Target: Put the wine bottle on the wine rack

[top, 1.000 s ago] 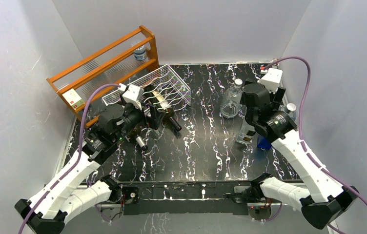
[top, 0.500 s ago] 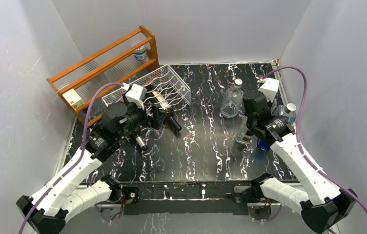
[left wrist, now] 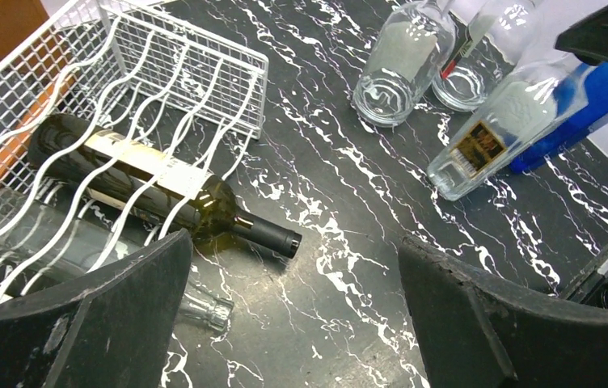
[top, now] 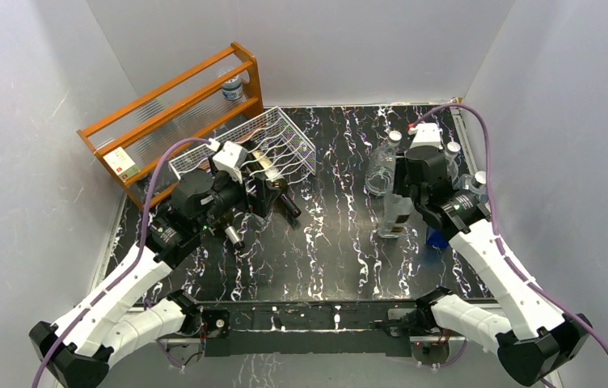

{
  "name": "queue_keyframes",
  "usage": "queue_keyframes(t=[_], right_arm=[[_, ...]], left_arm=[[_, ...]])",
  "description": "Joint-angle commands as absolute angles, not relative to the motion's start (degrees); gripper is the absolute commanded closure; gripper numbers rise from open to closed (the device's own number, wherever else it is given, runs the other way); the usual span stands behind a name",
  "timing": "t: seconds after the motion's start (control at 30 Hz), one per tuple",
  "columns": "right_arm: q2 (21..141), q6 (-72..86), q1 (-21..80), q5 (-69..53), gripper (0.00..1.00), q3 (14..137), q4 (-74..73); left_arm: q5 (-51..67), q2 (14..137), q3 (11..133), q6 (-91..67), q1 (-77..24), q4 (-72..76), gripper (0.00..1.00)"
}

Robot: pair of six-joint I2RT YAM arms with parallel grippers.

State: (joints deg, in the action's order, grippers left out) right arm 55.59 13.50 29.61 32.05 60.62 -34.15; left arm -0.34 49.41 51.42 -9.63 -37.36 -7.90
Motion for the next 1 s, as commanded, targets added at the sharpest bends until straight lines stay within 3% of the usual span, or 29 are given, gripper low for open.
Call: queue_keyframes(t=[0.0,0.3,0.5,0.7,0.97], right_arm=[[57.3,12.4,30.1,8.5,1.00,66.1,-28.6],[59.1,12.6,30.1,-8.0,1.00,67.3,-27.1],[59.4,14.8,30.1,-13.3,1.00,64.4,-22.9],[59.5,17.6,30.1,-16.8,1.00,62.2,-19.5],[61.2,22.4,30.1,-17.6,1.00,60.9,-15.7]], left_arm=[[3.1,49.9,49.2,-9.0,-37.5,-4.4,0.02],[12.3,54.1,44.4,-12.2,-37.4,0.7,0.03],[22.4,59.0,39.5,-17.0,-37.9,10.9,0.07],[24.6,63.0,36.0,-19.1,-39.7,19.8,0.07],[24.0,68.2,39.2,-5.0,-41.2,20.9,0.02]])
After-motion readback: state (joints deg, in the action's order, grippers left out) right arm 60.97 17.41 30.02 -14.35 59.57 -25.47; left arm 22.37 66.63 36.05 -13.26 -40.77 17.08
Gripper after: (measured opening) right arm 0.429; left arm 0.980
